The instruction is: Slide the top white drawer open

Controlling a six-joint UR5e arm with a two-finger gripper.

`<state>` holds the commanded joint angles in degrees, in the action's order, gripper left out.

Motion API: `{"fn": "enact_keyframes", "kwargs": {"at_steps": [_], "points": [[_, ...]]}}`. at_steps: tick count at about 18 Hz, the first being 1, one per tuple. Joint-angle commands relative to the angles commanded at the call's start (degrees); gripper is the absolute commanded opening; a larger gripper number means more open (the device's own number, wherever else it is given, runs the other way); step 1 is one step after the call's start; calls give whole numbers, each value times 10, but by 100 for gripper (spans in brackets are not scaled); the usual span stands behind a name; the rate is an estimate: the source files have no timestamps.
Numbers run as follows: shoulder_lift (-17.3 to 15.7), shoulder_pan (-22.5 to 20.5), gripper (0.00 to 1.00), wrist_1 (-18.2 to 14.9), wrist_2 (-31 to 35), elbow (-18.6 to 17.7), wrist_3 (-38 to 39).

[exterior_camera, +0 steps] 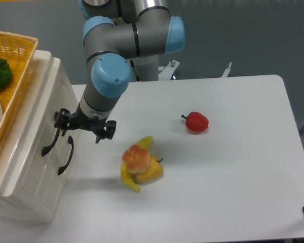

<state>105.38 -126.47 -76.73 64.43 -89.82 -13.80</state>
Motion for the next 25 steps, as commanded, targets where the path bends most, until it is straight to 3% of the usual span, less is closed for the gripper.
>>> {"fn": "enact_keyframes", "kwargs": {"at_steps": [25], "points": [[4,14,100,-1,-3,2,2]]}}
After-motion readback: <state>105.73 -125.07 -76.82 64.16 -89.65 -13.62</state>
